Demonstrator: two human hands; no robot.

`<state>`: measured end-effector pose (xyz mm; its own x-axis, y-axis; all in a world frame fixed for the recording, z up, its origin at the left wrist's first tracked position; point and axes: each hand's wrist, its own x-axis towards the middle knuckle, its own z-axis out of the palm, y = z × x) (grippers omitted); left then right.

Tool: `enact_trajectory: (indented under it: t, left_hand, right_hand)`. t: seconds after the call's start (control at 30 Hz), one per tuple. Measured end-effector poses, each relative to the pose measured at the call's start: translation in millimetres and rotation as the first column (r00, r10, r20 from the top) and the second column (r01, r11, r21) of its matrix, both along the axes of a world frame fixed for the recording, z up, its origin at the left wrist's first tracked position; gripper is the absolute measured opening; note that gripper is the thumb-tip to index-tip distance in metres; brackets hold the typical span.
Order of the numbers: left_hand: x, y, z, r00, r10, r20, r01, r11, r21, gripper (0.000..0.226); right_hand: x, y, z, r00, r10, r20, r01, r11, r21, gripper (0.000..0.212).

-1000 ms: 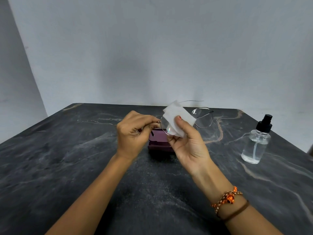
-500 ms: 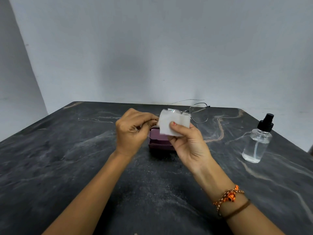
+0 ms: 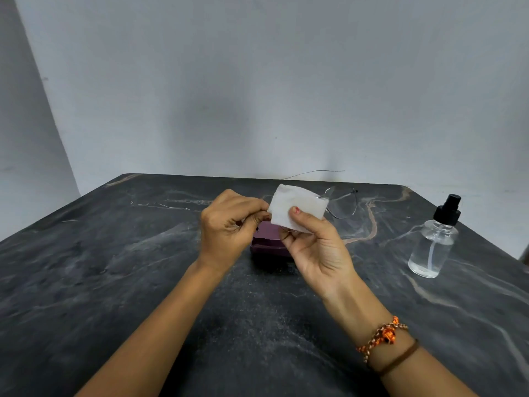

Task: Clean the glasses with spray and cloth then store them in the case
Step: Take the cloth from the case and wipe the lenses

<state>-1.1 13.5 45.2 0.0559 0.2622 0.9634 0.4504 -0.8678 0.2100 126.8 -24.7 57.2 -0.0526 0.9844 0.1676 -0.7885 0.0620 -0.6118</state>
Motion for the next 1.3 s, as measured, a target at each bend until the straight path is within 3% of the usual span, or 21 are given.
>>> enact_trajectory:
  t: [0.33, 0.43, 0.57, 0.8, 0.9, 1.17, 1.3]
  left_hand:
    - [-2.6, -0.4, 3.8, 0.999, 0.019, 0.034, -0.020, 0.999, 0.025, 0.010]
    - [-2.7, -0.5, 3.7, 1.000, 0.014, 0.027, -0.015, 1.000, 0.024, 0.014]
    - [-3.5, -0.1, 3.5, 1.000, 0.000, 0.028, -0.001, 1.000, 0.025, 0.008]
    - [-3.4, -0.6, 2.4, 1.000, -0.023, -0.009, 0.024, 0.999, 0.028, 0.004]
    - [-1.0, -1.5, 1.3, 0.999, -0.026, -0.026, 0.027, 0.999, 0.032, 0.011]
    - [0.8, -2.4, 1.3, 1.000, 0.011, -0.029, -0.010, 1.000, 0.025, 0.018]
    - [-2.3, -1.5, 3.6, 0.999, 0.033, 0.010, -0.033, 0.999, 0.036, 0.014]
  right_hand:
    - [3.3, 2.2, -0.5, 0.934, -0.046, 0.354, 0.050, 0.999, -0.002, 0.032]
    - [2.9, 1.4, 0.2, 0.950, -0.054, 0.308, 0.060, 0.998, -0.010, 0.031]
    - [1.6, 1.1, 0.9, 0.977, -0.090, 0.191, 0.105, 0.992, -0.070, 0.011]
    - [1.6, 1.6, 1.9, 0.994, -0.106, -0.015, 0.103, 0.984, -0.143, 0.009]
    - [1.8, 4.7, -0.4, 0.996, -0.090, -0.008, 0.088, 0.989, -0.122, 0.007]
    - [2.7, 4.3, -1.6, 0.989, -0.001, 0.147, 0.001, 1.000, 0.001, 0.041]
    - [3.3, 4.4, 0.4, 0.987, 0.015, 0.160, -0.017, 1.000, 0.011, 0.040]
